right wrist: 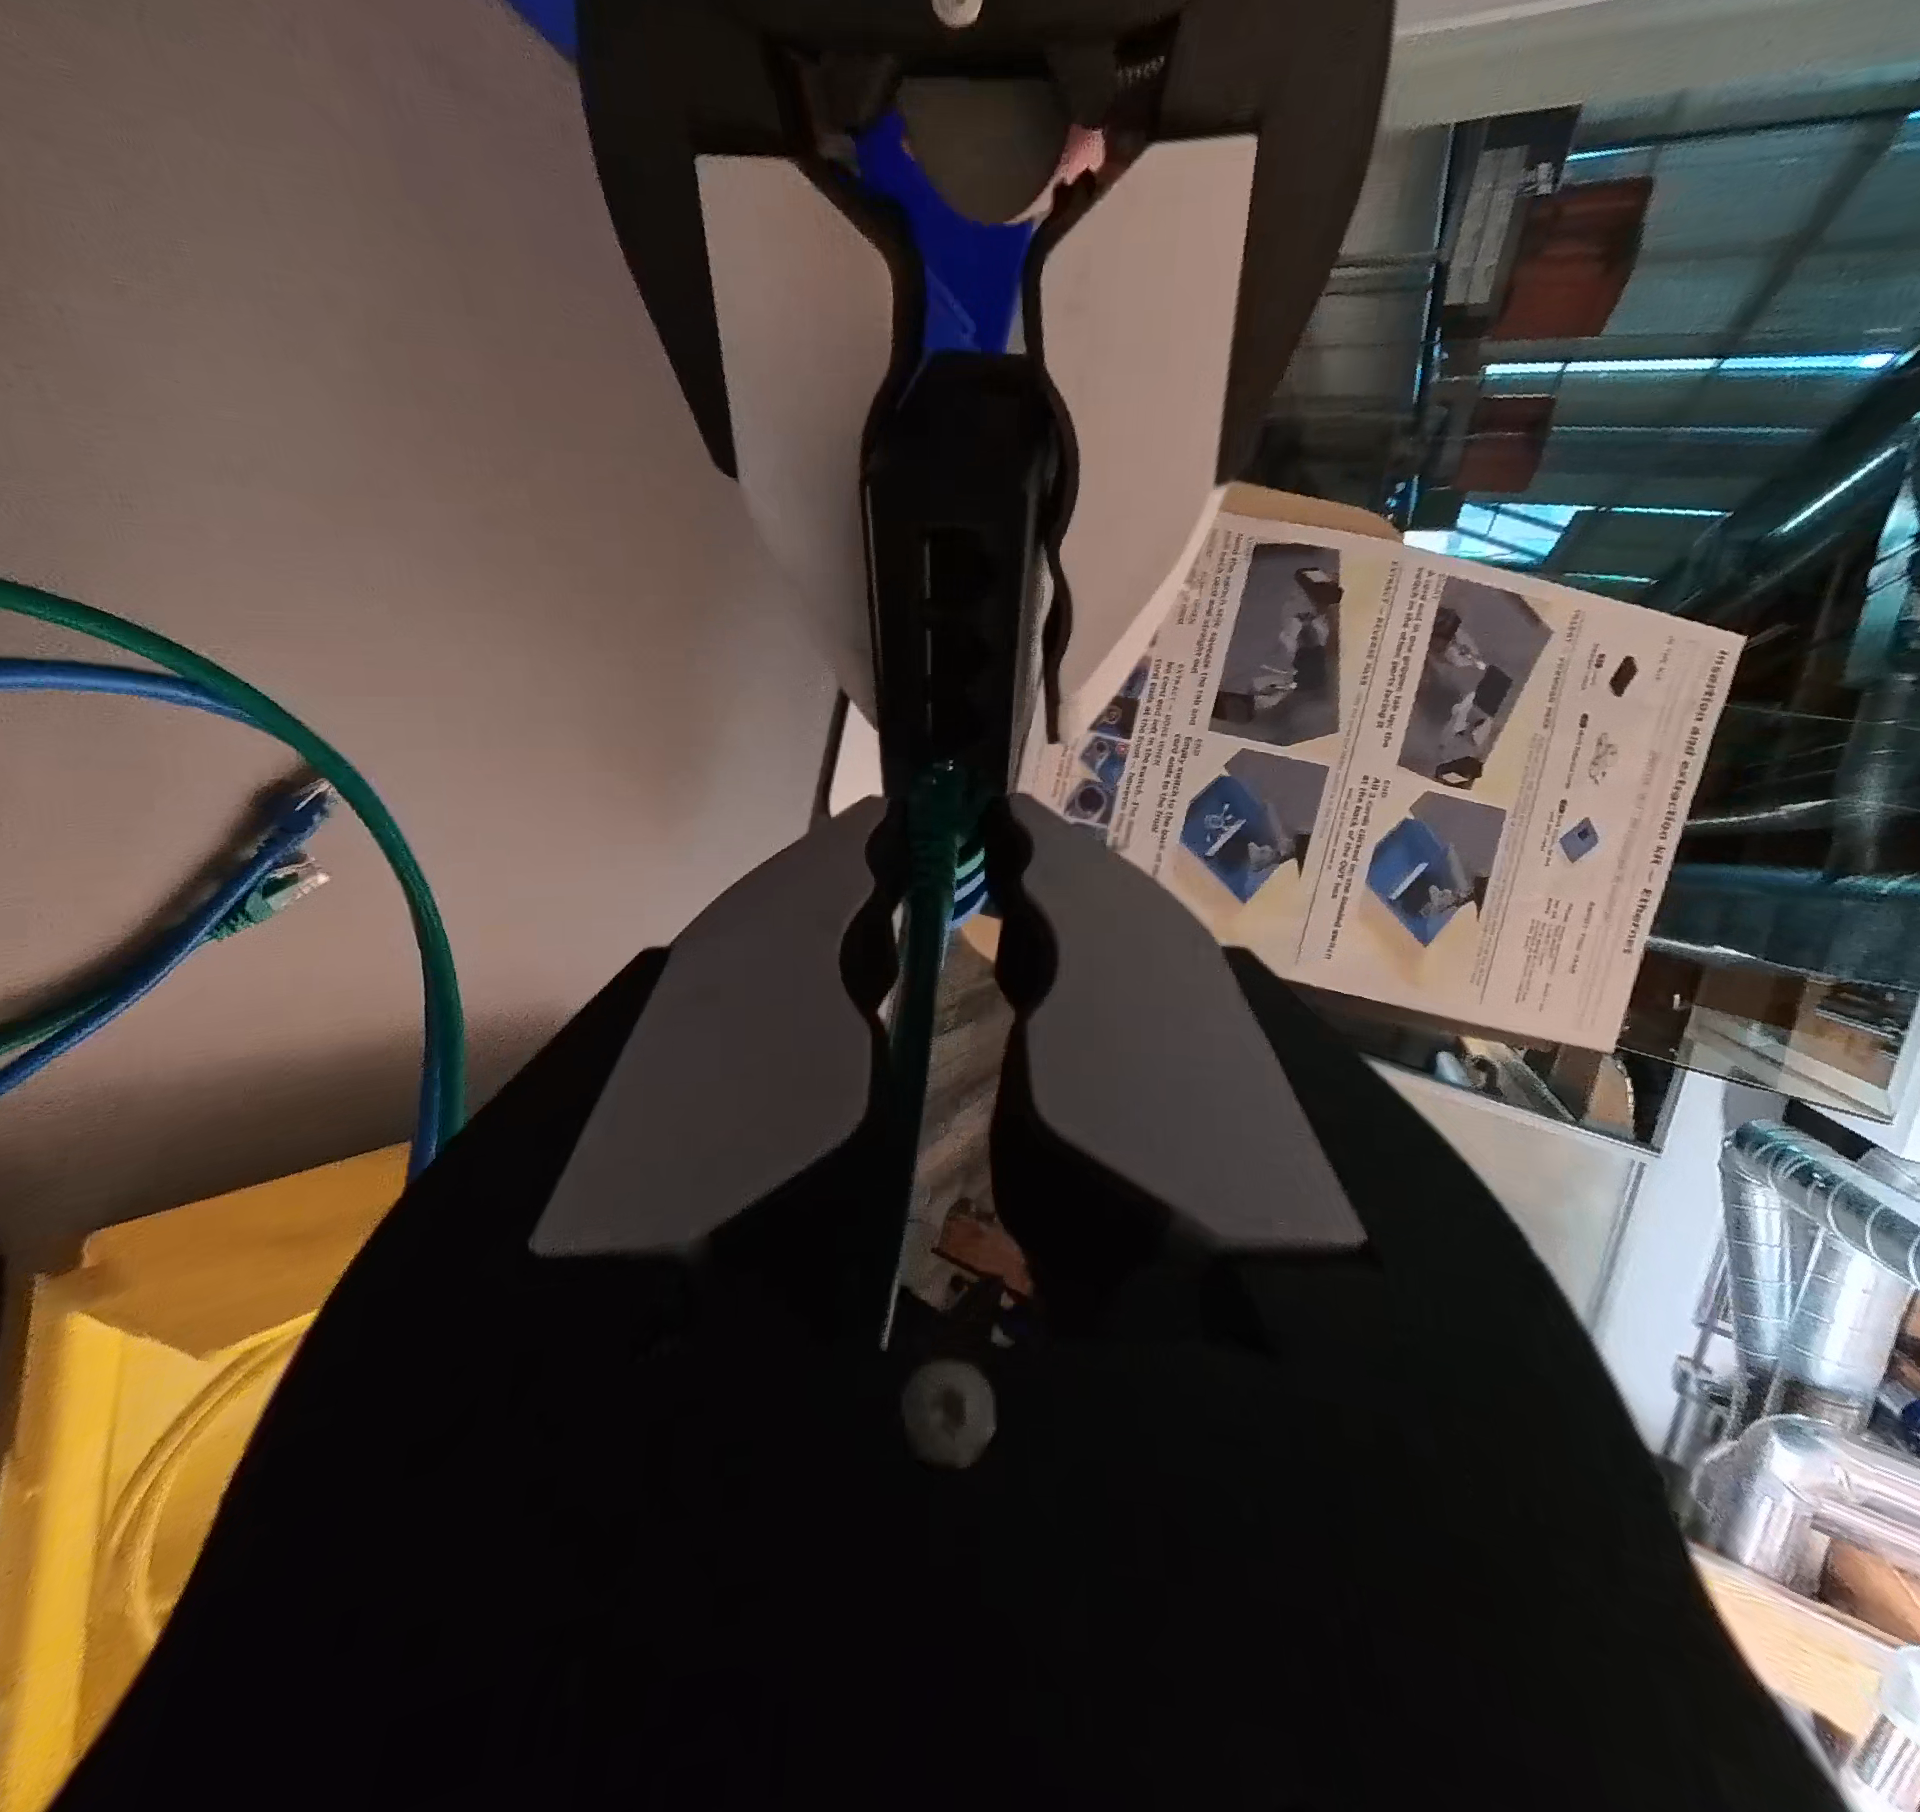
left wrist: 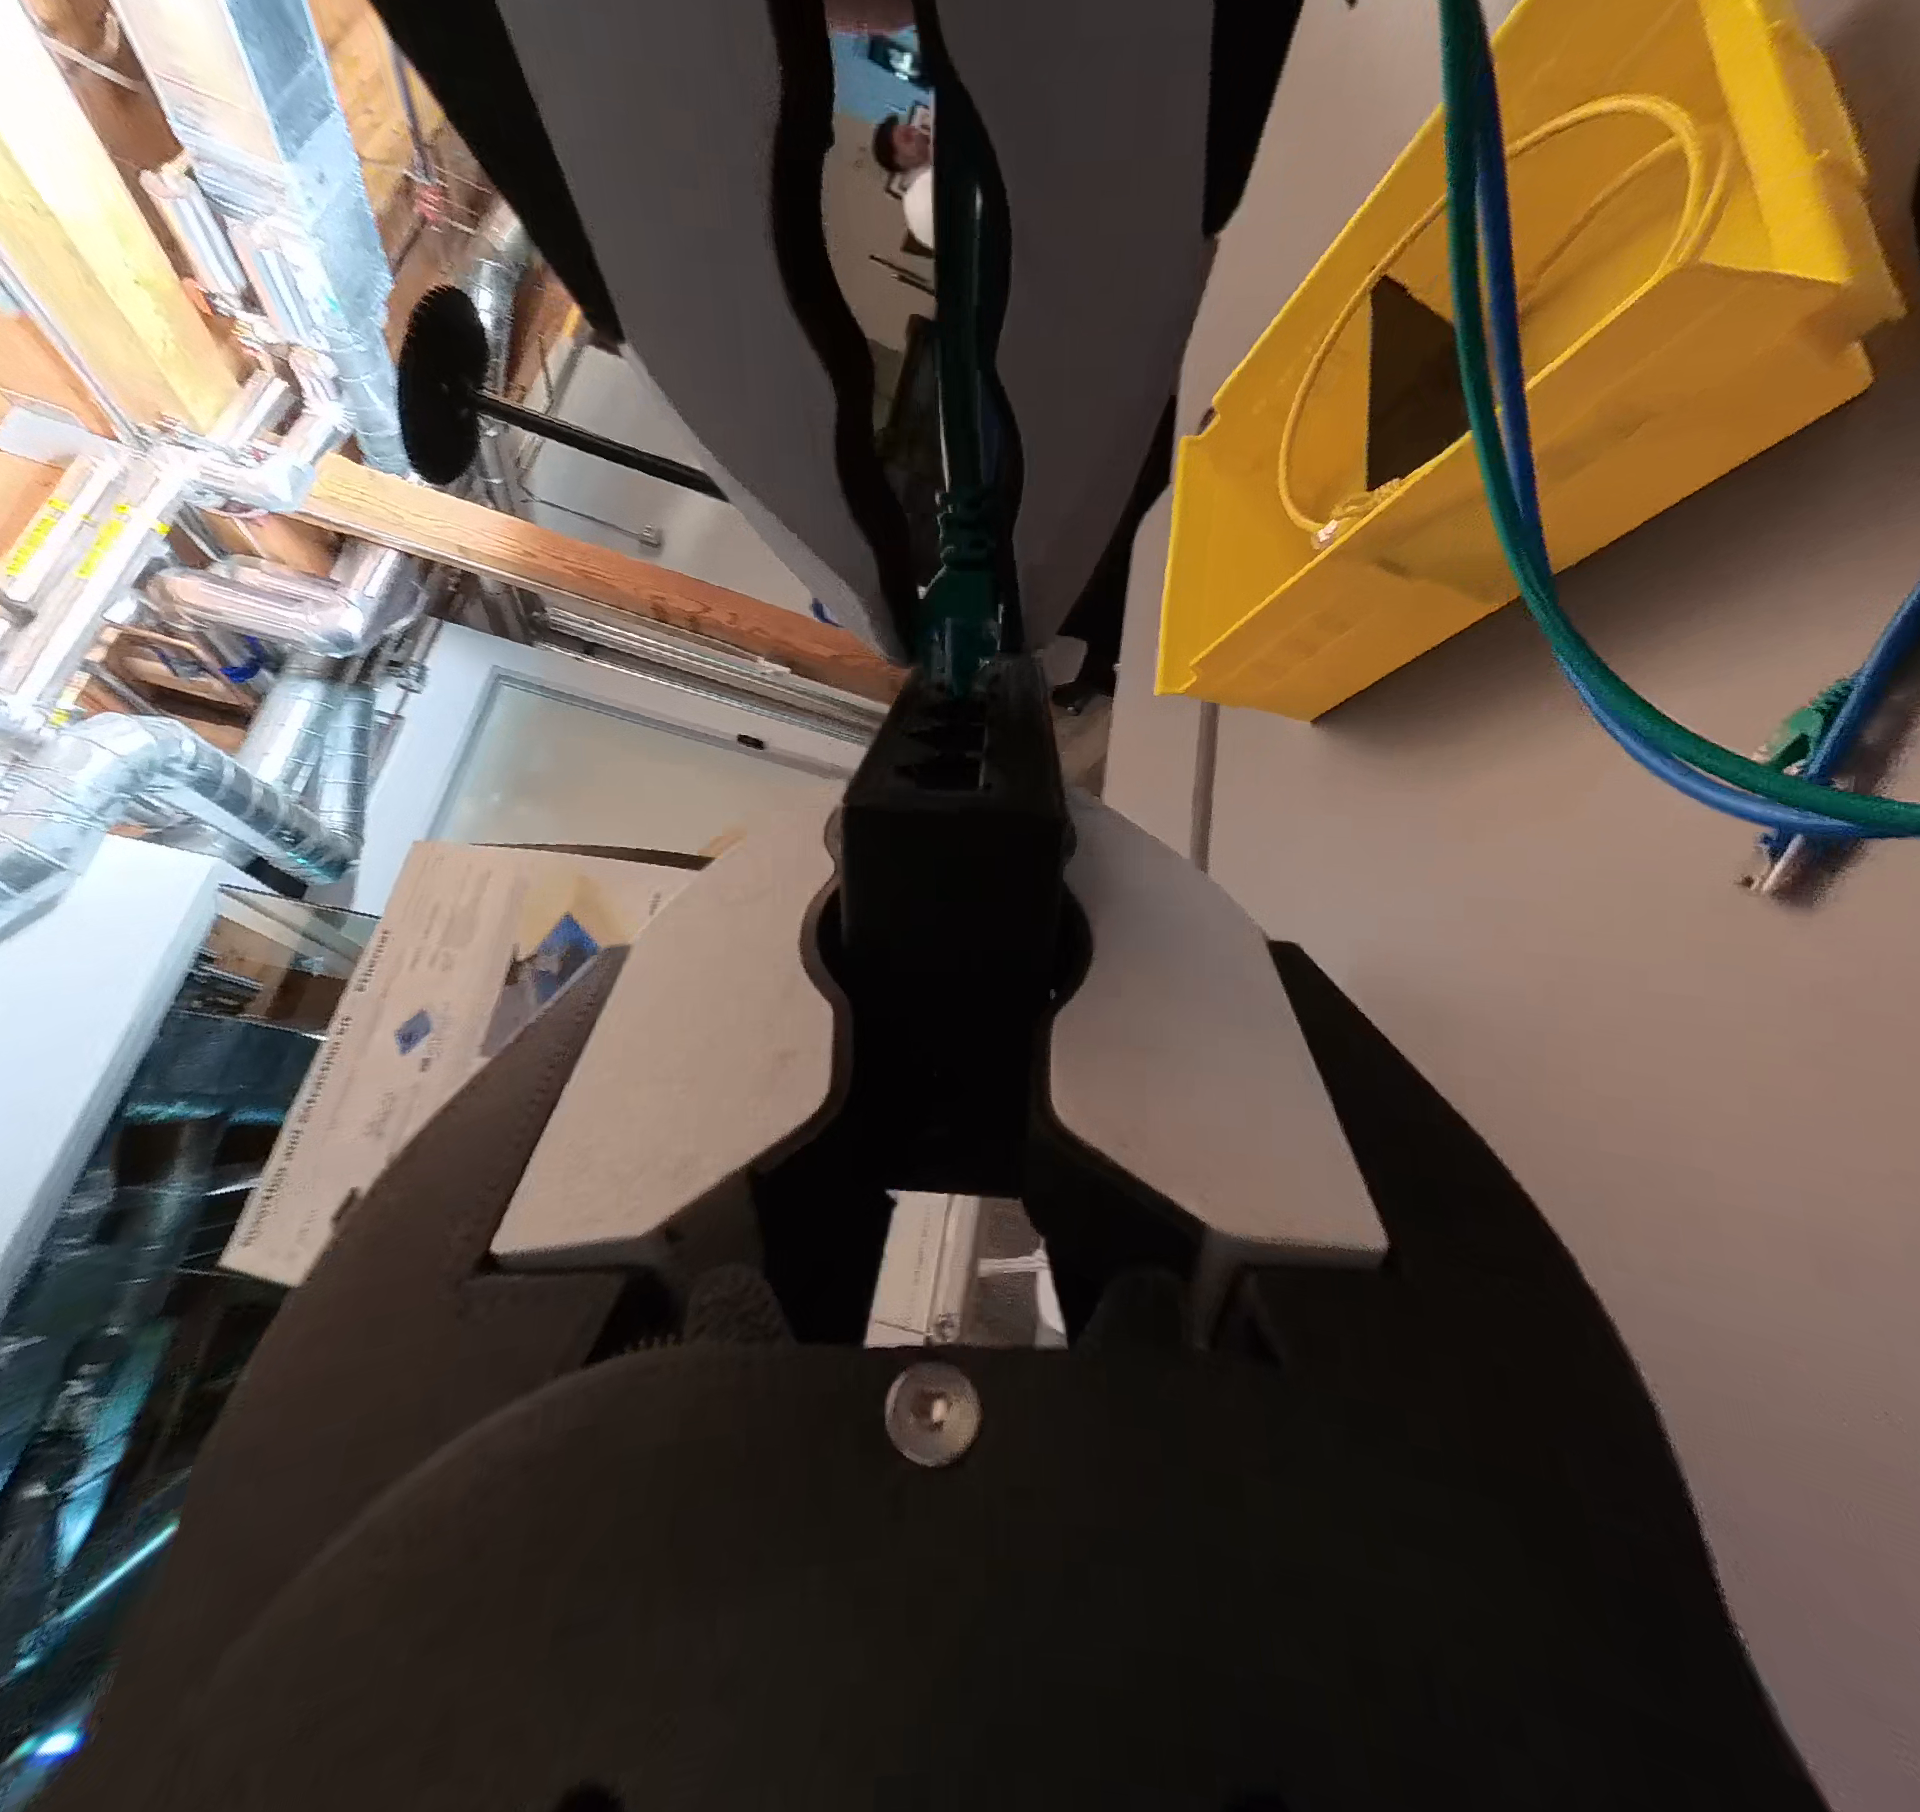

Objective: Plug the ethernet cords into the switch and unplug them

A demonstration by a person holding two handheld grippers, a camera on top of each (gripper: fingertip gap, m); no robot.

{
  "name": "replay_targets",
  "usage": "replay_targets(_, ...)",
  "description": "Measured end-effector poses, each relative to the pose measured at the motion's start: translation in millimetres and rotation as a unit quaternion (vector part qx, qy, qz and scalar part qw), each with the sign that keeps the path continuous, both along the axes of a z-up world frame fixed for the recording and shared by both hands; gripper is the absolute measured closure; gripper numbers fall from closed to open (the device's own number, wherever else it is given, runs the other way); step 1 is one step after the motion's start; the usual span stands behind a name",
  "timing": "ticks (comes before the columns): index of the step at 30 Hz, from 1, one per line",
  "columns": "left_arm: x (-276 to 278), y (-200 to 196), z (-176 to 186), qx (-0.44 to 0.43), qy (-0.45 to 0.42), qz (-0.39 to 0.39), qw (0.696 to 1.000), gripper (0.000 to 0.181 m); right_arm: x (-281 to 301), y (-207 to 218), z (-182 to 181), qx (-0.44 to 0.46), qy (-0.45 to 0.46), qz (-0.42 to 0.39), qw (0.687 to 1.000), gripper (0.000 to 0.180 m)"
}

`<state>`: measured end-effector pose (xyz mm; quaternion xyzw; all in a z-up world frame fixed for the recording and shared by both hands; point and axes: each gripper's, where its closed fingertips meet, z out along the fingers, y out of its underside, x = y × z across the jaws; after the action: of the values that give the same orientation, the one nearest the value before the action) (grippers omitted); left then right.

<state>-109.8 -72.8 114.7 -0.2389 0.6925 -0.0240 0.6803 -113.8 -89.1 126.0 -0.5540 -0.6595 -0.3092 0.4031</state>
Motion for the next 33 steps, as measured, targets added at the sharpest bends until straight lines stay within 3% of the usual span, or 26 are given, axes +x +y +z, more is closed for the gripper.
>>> replay_targets(1,-0.3,1.1,-0.2,-0.005,0.001,0.001,1.000,0.147,0.4,1.4,-0.6,-0.003,-0.001,-0.003,1.000,0.164)
replay_targets(8,-8.6,2.6,9.5,0.001,-0.023,0.001,1.000,0.148,-7.4,10.7,7.8,0.082,0.013,0.033,0.996,0.160)
replay_targets(33,-14.9,5.7,20.9,0.001,-0.048,0.008,0.999,0.151,-13.7,10.7,20.7,0.118,0.005,0.026,0.993,0.164)
